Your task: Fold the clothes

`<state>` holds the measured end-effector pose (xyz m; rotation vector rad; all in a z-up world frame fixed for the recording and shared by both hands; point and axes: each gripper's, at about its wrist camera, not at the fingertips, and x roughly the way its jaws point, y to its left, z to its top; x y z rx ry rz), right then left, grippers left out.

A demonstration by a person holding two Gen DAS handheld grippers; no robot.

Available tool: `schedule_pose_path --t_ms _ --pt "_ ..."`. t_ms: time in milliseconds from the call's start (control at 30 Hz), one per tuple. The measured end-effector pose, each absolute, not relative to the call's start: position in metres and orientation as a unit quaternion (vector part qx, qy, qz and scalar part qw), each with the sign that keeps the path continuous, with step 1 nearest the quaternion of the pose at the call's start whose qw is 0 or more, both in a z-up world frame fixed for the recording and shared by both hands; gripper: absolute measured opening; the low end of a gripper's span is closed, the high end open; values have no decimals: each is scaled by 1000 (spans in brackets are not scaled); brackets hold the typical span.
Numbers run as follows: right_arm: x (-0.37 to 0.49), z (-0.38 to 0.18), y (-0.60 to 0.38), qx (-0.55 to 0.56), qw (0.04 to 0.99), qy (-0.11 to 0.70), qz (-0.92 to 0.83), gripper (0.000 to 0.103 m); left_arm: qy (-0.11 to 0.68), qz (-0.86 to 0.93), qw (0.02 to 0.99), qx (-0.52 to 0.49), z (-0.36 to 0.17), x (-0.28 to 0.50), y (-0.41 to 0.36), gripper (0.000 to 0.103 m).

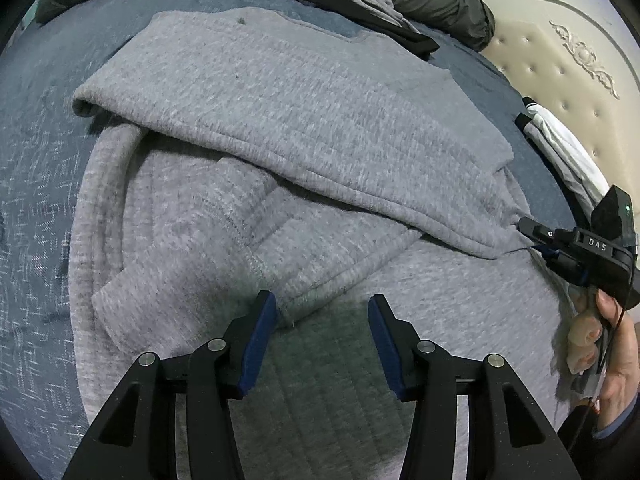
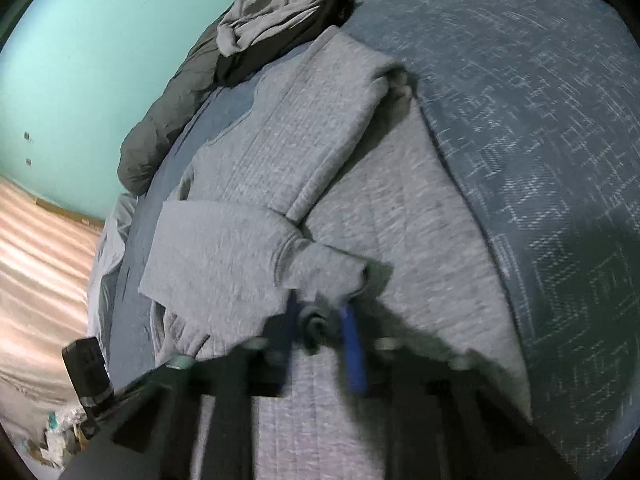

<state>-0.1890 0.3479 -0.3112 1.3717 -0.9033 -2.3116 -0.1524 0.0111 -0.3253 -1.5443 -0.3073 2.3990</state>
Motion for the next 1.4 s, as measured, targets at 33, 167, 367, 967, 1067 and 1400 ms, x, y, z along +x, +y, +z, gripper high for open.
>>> schedule_pose_path --t_ms 33,167,367,967,1067,1400 --pt "-188 -309 348 473 154 -316 -808 12 -109 827 136 -534 -325 -154 9 52" --pt "-185 -300 350 453 161 -322 -816 11 -105 828 136 -534 -325 -156 12 52" --pt "-168 -263 362 385 191 -342 -835 11 -106 829 134 -533 -329 -159 16 53" --pt "-161 -250 399 328 165 -344 -864 10 -83 856 10 -511 -289 -206 -77 55" --pt "-159 -253 404 329 152 -349 -864 10 -77 860 11 -504 -292 -212 -84 55" --pt "-159 -261 416 331 128 -347 -868 10 -14 865 18 -502 -302 -257 -71 55"
